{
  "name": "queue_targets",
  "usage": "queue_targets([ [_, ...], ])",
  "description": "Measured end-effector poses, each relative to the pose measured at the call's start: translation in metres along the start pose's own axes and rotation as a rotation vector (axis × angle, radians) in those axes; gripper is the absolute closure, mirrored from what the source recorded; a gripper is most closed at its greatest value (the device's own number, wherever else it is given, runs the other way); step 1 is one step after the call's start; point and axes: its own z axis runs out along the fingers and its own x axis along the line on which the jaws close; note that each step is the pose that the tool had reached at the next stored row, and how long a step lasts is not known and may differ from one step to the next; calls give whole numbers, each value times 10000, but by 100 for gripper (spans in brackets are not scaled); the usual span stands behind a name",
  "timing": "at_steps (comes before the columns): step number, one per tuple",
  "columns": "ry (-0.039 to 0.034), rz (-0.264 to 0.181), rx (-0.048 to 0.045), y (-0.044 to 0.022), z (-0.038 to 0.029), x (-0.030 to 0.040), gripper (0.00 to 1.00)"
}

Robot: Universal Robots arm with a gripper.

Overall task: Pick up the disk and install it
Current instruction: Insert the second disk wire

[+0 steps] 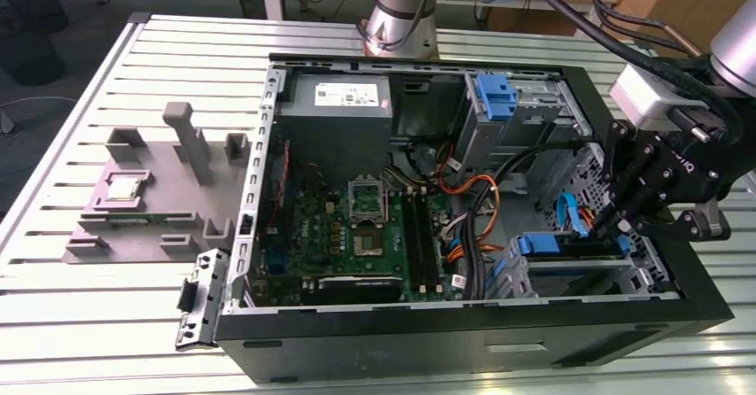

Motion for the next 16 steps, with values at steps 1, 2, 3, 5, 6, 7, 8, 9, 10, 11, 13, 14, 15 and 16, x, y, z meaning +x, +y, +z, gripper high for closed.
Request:
queue_targets([
  [1, -3, -4, -33, -2, 1, 0, 84],
  [2, -3, -3, -35, -2, 1, 0, 84],
  [3, -4, -2, -37, -1, 1, 0, 84],
  [5, -2, -2, -40, -1, 0, 0, 84],
  [6, -1, -2, -41, -1, 0, 0, 84],
  [7, -2, -1, -59, -1, 0, 0, 84],
  [8, -6, -8, -158, -4, 1, 0, 84],
  [9, -9, -10, -208, -3, 2, 0, 84],
  [10, -12, -9, -225, -2, 2, 0, 84],
  [11, -13, -9, -242, -2, 2, 0, 84],
  [13, -16, -10, -256, -8, 4, 1, 84],
  [14, -17, -9, -268, -22, 4, 2, 84],
  [15, -17, -9, -282, -39, 4, 3, 84],
  [16, -16, -10, -294, -54, 3, 3, 84],
])
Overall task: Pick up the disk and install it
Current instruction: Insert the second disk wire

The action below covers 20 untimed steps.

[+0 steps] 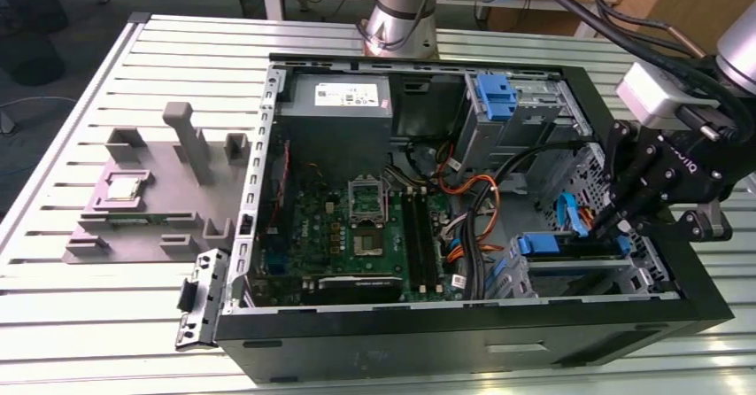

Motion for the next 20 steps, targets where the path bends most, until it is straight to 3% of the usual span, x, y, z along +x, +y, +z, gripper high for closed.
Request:
queue_targets([
  [7, -3, 12, -32, -36, 6, 2, 84],
  [20, -3, 394, -206, -56, 23, 3, 84],
])
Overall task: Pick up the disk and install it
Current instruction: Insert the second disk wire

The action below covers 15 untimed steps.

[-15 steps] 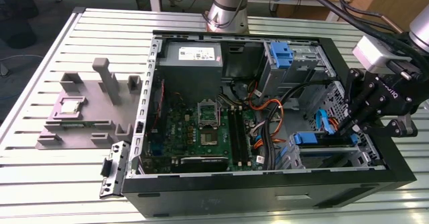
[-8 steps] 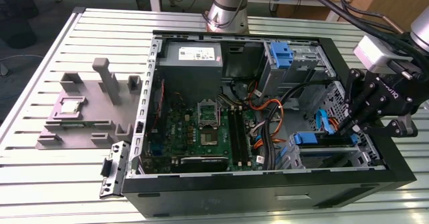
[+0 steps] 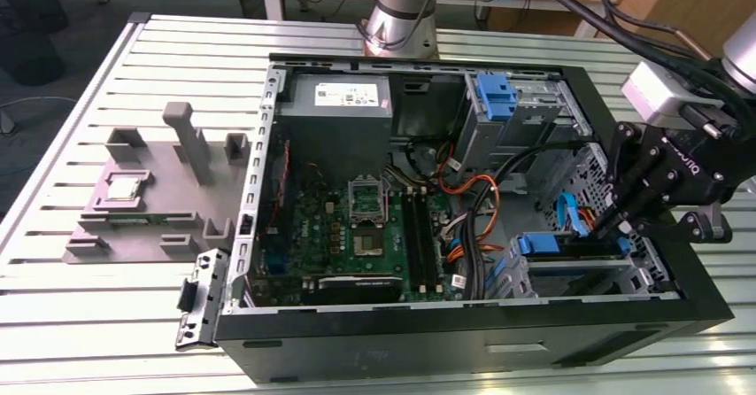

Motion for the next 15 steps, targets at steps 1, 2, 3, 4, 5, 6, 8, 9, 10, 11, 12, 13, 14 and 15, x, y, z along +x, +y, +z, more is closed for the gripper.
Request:
queue_targets([
  [1, -1, 8, -9, -7, -1, 0, 84],
  [2, -3, 12, -19, -13, -1, 0, 84],
  [3, -4, 15, -32, -18, -1, -1, 84],
  [4, -4, 17, -46, -22, -2, -1, 84],
  [5, -3, 17, -55, -25, -2, -1, 84],
  [6, -4, 18, -56, -24, -2, -1, 84],
  [8, -4, 19, -57, -24, -2, -1, 84],
  [9, -5, 19, -57, -25, -2, -2, 84],
  [10, -4, 23, -57, -25, -3, -4, 84],
  [11, -6, 32, -57, -25, -5, -8, 84],
  [12, -6, 44, -58, -24, -9, -17, 84],
  [13, -7, 52, -58, -24, -11, -27, 84],
  [14, -2, 61, -59, -25, -11, -38, 84],
  [15, 11, 70, -59, -25, -11, -41, 84],
])
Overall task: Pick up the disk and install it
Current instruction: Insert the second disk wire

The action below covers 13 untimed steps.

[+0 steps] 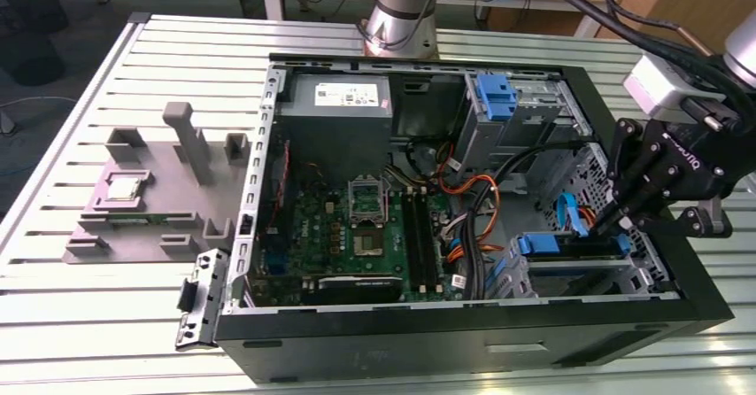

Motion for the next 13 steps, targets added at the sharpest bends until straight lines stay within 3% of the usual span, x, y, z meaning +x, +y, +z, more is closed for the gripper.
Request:
queue_targets([
  [5, 6, 5, -5, 0, 0, 0, 84],
  [7, 7, 0, -95, -3, 0, 0, 84],
  [11, 4, -1, -137, -5, 2, 3, 84],
  [13, 3, -5, -252, -6, 8, 14, 84],
])
